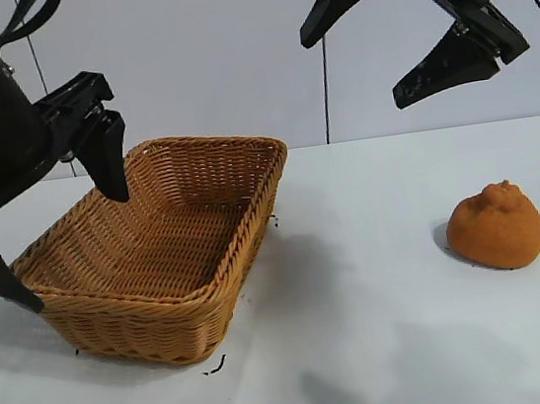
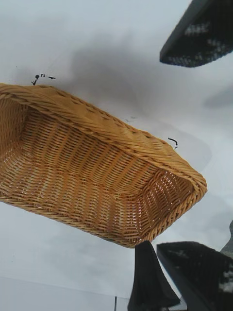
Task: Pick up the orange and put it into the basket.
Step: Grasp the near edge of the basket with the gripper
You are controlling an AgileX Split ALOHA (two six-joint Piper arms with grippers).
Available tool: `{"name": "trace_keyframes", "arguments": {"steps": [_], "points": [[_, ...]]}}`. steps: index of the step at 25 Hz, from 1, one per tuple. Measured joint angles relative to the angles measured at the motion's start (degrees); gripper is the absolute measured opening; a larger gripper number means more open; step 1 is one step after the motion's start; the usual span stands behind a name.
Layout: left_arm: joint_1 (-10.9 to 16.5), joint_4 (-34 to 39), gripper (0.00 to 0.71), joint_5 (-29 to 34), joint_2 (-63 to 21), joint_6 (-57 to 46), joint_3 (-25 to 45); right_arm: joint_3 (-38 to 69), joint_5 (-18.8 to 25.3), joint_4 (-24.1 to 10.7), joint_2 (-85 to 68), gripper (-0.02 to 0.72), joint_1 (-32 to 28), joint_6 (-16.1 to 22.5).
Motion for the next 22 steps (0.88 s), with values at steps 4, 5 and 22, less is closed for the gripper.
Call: {"name": "trace_keyframes", "arguments": {"steps": [4,5,22], "points": [[0.0,0.0,0.692,0.5,1.8,-2.0,0.0,0.0,0.0,-0.1,0.0,0.696,0.0,0.0],[0.1,0.0,0.692,0.5,2.1,-2.5,0.0,0.0,0.0,-0.1,0.0,0.696,0.0,0.0],[0.5,0.1,0.692,-7.1,13.2,-1.5,0.1,0.0,0.0,-0.1,0.0,0.696,0.0,0.0]]}}
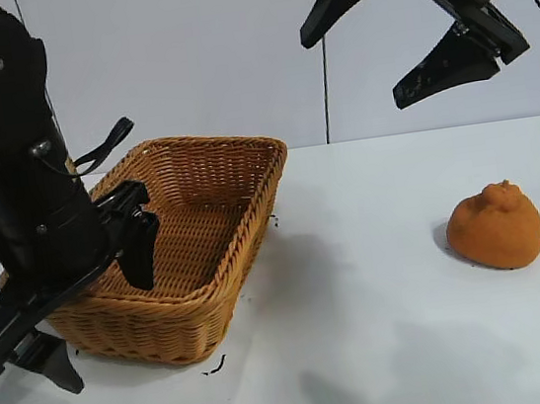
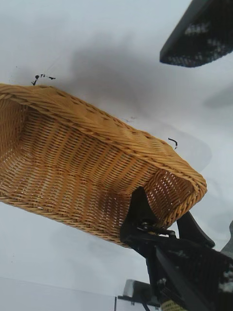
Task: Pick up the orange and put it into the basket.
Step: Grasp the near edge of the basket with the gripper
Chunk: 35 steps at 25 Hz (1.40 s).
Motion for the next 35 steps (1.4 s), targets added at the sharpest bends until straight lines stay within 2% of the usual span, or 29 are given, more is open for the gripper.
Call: {"name": "trace_keyframes", "arguments": {"steps": [5,7,20,23,26,35], "points": [[0.5,0.1,0.691,0.2,0.0,0.1,0.0,0.0,0.0,0.0,0.0,0.696,0.0,0.0],[1.1,0.0,0.661,0.3,0.0,0.1,0.0,0.0,0.2,0.0,0.0,0.696,0.0,0.0],[1.4,-4.0,0.211,1.3,0.0,0.3,0.0,0.0,0.8,0.0,0.0,0.696,0.0,0.0],[1.5,-4.5,0.135,1.2,0.0,0.0,0.0,0.0,0.8,0.0,0.0,0.696,0.0,0.0],[1.6,-4.5,0.092,0.9,0.0,-0.6,0.0,0.0,0.8,0.0,0.0,0.696,0.0,0.0],[1.8,-4.5,0.092,1.6,0.0,-1.2,-0.8,0.0,0.8,0.0,0.0,0.696,0.0,0.0]]}}
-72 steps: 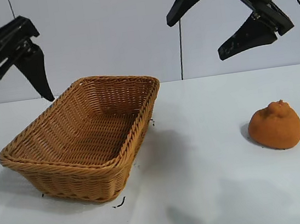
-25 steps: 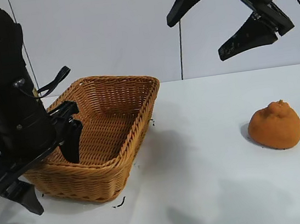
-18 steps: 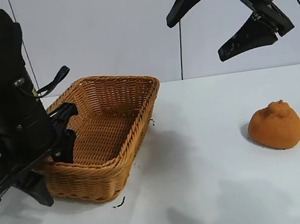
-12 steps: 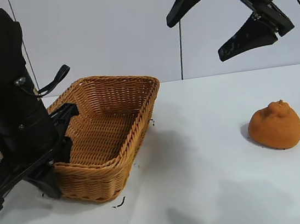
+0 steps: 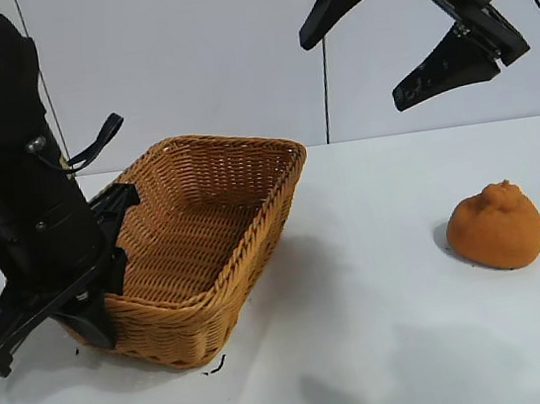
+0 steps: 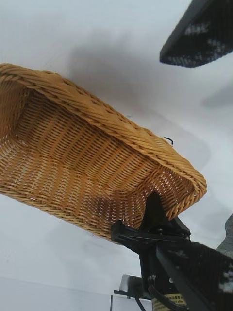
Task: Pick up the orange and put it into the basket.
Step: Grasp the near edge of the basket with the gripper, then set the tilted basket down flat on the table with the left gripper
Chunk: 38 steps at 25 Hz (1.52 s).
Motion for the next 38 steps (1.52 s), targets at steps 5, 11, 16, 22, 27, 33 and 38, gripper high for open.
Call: {"name": "trace_keyframes", "arguments": {"steps": [5,11,16,22,27,33,38], "points": [[2.0,0.0,0.092,1.1,-1.1,0.7,-4.2,0.0,0.0,0.0,0.0,0.696,0.0,0.0],[5.7,0.0,0.092,2.3,-1.4,12.6,-9.4,0.0,0.1,-0.2,0.0,0.696,0.0,0.0],[10.2,-4.2,0.092,4.0,-1.4,30.8,-12.2,0.0,0.2,-0.2,0.0,0.696,0.0,0.0],[15.7,-12.8,0.092,11.8,2.2,58.0,-19.8,0.0,0.2,-0.2,0.0,0.696,0.0,0.0],[16.0,-13.3,0.092,21.1,7.6,75.1,-27.0,0.0,0.2,-0.4,0.0,0.696,0.0,0.0],[16.0,-13.3,0.092,23.7,8.7,82.6,-28.9,0.0,0.4,-0.4,0.0,0.696,0.0,0.0],[16.0,-14.7,0.092,23.0,9.1,84.5,-28.9,0.0,0.4,-0.4,0.0,0.696,0.0,0.0]]}}
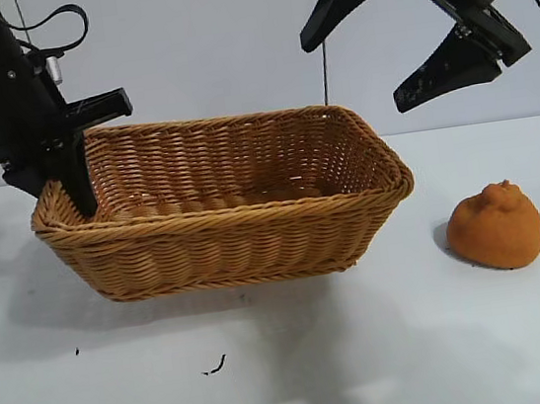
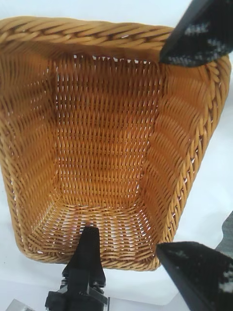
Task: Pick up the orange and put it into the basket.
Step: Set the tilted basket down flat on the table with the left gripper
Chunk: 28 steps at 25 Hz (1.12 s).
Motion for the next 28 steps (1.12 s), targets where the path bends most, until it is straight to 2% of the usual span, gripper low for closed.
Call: {"name": "trace_keyframes", "arguments": {"steps": [5,13,24,26,27,28], "points": [[0.0,-3.0,0.092,-1.3,2.5,3.4,-0.1,0.0,0.0,0.0,0.0,0.696,0.0,0.0],[0.0,-0.4,0.092,-3.5,5.5,4.5,-0.1,0.0,0.0,0.0,0.0,0.696,0.0,0.0],[0.0,-0.5,0.092,-5.1,7.7,5.7,-0.1,0.0,0.0,0.0,0.0,0.696,0.0,0.0],[0.0,-0.5,0.141,-5.4,7.7,5.7,-0.1,0.0,0.0,0.0,0.0,0.696,0.0,0.0],[0.0,-0.7,0.192,-5.4,7.7,5.7,-0.1,0.0,0.0,0.0,0.0,0.696,0.0,0.0],[0.0,-0.9,0.274,-5.5,7.7,5.7,-0.1,0.0,0.0,0.0,0.0,0.696,0.0,0.0]]}}
